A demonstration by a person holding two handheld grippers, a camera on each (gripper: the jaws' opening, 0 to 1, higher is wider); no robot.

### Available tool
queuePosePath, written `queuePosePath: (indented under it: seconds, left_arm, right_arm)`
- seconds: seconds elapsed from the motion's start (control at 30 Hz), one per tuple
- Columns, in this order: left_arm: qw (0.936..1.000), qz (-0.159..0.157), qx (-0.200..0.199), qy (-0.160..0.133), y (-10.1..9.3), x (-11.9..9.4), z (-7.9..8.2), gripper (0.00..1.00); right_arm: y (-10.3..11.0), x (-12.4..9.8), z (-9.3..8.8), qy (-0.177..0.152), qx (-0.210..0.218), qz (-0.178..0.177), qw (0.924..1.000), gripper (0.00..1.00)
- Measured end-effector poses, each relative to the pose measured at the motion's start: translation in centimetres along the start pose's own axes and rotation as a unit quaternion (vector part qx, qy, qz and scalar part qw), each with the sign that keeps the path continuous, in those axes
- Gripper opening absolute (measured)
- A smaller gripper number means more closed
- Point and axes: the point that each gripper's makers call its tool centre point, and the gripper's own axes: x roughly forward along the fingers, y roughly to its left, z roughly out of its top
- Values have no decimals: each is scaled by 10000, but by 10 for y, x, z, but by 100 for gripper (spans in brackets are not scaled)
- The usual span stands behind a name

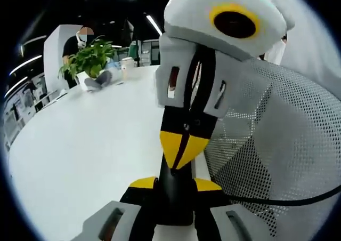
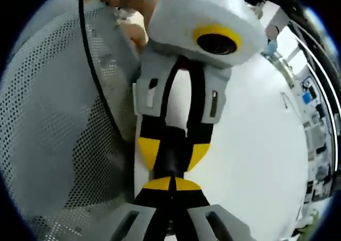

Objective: Press the specified remote control buttons in sequence, fully releasing each button before pressing the next.

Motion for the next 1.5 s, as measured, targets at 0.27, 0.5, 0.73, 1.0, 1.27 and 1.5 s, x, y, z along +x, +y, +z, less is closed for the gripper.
queuePosePath:
  seconds: [0.27,0.5,0.73,1.0,1.27,1.5]
  left_arm:
    - [10000,8,-9,-5,0,0,0,24]
    - [10000,15,-14,-3,0,0,0,24]
    - [10000,18,-15,-3,0,0,0,24]
    - [10000,25,-14,14,0,0,0,24]
    - [10000,40,-21,-2,0,0,0,24]
    - [10000,43,-21,-12,-1,0,0,24]
  right_arm:
    - [-4,-3,1,-346,1036,-24,9940,0]
    - [-1,0,9,-451,1023,122,9937,0]
    - [0,0,10,-365,531,30,9979,0]
    - [-5,1,9,-368,819,95,9959,0]
    - [-7,-2,8,-1040,2144,450,9701,0]
    - [-2,-12,-15,-827,1891,317,9780,14]
